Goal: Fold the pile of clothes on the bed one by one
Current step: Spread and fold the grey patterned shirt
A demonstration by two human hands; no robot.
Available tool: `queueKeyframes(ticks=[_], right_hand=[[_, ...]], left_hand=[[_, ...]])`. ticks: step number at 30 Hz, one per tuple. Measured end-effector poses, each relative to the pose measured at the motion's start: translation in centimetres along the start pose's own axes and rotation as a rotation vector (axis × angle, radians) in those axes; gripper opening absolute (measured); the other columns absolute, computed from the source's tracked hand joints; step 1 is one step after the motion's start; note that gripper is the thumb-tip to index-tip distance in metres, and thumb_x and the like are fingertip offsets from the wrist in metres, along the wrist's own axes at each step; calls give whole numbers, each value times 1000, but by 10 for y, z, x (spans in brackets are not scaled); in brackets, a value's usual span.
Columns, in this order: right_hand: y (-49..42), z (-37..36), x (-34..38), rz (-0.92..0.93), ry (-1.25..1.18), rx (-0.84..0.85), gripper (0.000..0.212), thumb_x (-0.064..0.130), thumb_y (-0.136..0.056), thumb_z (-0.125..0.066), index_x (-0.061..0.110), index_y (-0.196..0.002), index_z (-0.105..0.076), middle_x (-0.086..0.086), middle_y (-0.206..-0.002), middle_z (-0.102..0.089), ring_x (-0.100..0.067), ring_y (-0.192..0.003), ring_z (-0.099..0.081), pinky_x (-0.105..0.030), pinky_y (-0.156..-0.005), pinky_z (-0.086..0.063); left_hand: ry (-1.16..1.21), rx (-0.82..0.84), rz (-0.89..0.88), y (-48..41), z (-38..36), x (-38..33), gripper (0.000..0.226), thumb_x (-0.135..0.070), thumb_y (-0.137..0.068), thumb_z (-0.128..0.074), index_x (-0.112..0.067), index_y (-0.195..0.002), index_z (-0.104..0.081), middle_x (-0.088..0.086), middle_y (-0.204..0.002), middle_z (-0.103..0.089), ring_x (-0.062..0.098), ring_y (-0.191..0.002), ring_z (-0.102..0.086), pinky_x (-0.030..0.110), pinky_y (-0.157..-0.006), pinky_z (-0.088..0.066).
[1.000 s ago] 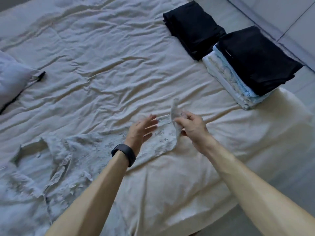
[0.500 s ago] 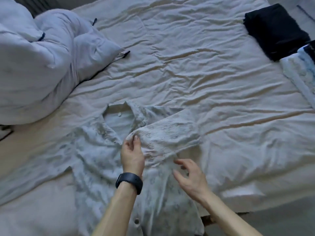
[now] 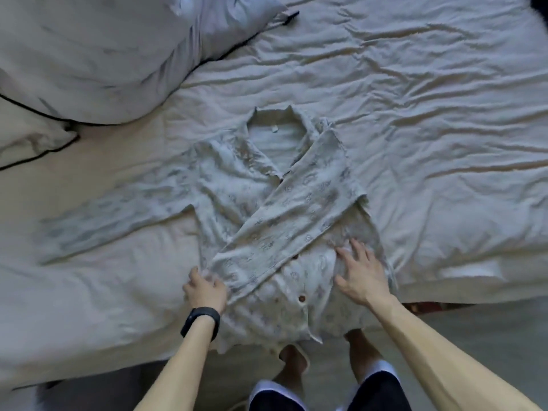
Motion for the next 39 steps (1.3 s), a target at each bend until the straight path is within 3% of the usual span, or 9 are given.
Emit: queueKeyframes(ticks=[5, 8, 12, 17, 21, 27, 32, 34, 39], right_hand=[[-17, 42, -11, -147, -565, -225, 37, 42, -93, -61, 22, -124, -65, -4, -127, -65, -24, -121, -57, -41, -104, -45], [-36, 64, -24, -409, -1173, -310, 38, 48, -89, -68, 18, -113, -65, 0, -110, -70, -19, -97, -69, -39, -87, -57], [-74, 80, -18, -633, -1831, -121, 42, 41, -93, -70, 5, -114, -64, -10, -112, -71, -18, -72, -70, -28, -51, -51], [-109, 86, -14, -871, -2028, -4, 35, 32, -91, -74, 2, -108, -66, -16, -79, -71, -16, -52, -67, -21, -37, -47], [-114, 84, -22, -909, -2054, 10, 12, 16, -95, -70, 8, -101, -63, -10, -76, -62, -8, -40, -61, -19, -35, -46], [-100, 77, -32, -829, -2222, -139, 12, 15, -93, -72, 11, -103, -69, -5, -77, -64, -7, -53, -63, -19, -43, -50], [-108, 69, -31, -821, -2011, -202, 14, 24, -94, -72, 12, -86, -69, -1, -64, -63, -12, -52, -63, -21, -42, -48], [-110, 73, -34, -785, -1834, -186, 24, 33, -95, -70, 12, -84, -65, -4, -67, -66, -17, -55, -67, -26, -43, -49], [-109, 130, -48, -443, -575, -54, 52, 68, -93, -40, 20, -80, -57, -4, -91, -71, -30, -95, -67, -33, -74, -49]], left_hand=[[-258, -42, -350, 4, -10, -90, 64, -31, -97, -55, -21, -153, -27, 11, -155, -26, 33, -139, -29, 48, -111, -33], [-292, 32, -600, 11, -36, -178, 64, -32, -95, -58, -22, -152, -31, 10, -151, -34, 31, -138, -33, 44, -111, -31], [-334, 167, -773, 11, -83, -298, 61, -37, -94, -60, -17, -148, -39, 10, -147, -42, 28, -135, -41, 40, -110, -36], [-480, 203, -819, -15, -139, -414, 62, -47, -95, -60, -10, -143, -46, 13, -143, -51, 30, -130, -49, 40, -106, -43], [-685, 154, -802, -31, -151, -456, 27, -43, -100, -54, -18, -96, -63, 6, -100, -69, 24, -84, -61, 32, -68, -48], [-257, 260, -789, -32, -158, -472, 17, -37, -94, -67, -22, -101, -72, -3, -97, -69, 16, -91, -62, 31, -83, -50], [-323, 232, -816, -53, -180, -465, 14, -40, -93, -67, -28, -99, -70, -6, -97, -69, 18, -98, -65, 31, -87, -50], [-335, 238, -850, -51, -183, -461, 27, -45, -95, -63, -27, -114, -65, -5, -107, -68, 19, -105, -63, 34, -91, -51], [-447, -76, -1154, -16, -169, -413, 49, -39, -97, -51, -19, -142, -46, 7, -133, -54, 29, -120, -52, 47, -99, -45]])
Point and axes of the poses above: each hand's wrist, its own y-axis away from the middle knuckle, its own z-axis out of the back of the hand, x = y × z, the point moved 5 cm from there along -y, towards the middle knuckle
